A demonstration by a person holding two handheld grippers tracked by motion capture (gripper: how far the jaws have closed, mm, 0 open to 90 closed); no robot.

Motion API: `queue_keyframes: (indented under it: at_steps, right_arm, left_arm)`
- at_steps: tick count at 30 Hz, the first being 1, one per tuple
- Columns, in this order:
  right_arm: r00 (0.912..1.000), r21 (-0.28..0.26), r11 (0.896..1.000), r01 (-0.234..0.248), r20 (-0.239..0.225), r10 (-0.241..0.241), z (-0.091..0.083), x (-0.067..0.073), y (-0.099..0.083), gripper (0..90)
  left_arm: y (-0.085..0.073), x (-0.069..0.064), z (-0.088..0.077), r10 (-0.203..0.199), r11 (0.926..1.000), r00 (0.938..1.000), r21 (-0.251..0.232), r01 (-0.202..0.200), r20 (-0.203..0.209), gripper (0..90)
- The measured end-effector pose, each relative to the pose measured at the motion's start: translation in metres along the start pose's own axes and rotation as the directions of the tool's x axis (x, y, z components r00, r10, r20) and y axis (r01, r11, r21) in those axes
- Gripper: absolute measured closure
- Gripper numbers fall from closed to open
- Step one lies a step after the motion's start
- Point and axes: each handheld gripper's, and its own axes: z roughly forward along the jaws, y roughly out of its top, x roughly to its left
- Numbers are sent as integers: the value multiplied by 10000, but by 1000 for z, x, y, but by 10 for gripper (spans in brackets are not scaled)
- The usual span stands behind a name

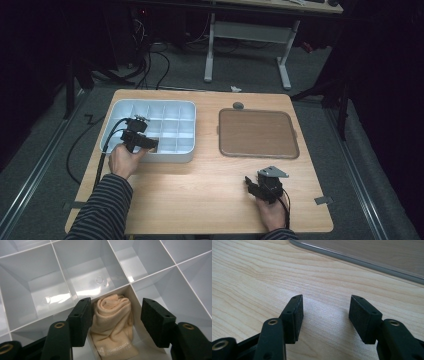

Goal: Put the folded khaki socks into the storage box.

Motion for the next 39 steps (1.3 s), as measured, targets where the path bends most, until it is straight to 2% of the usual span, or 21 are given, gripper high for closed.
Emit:
queue_keyframes:
  at_steps: [4,9,11,15,23,32,39]
  right_arm:
    - [10000,3,10000,-6,-8,6,0,0,0,453]
    - [10000,3,10000,-8,-17,8,0,0,0,452]
    - [10000,6,10000,-10,-22,10,0,0,0,451]
    - [10000,1,10000,-5,-22,5,0,0,0,451]
    - [10000,3,10000,-22,-56,22,0,0,0,448]
    - [10000,7,10000,-16,-63,16,0,0,0,442]
    - [10000,21,10000,18,-70,-18,0,0,0,433]
  left_arm:
    - [-1,1,-5,37,9999,10000,-128,-38,-72,395]
    - [-4,3,-14,-290,9968,9995,-744,300,136,378]
    - [-6,4,-18,-325,9958,9993,-849,339,169,374]
    - [-7,5,-25,-292,9932,9995,-1126,305,131,362]
    - [-11,7,-37,-337,9868,9990,-1572,382,306,344]
    - [-17,7,-45,-315,9849,9988,-1692,372,364,335]
    - [-25,12,-56,-499,9760,9978,-2096,582,445,342]
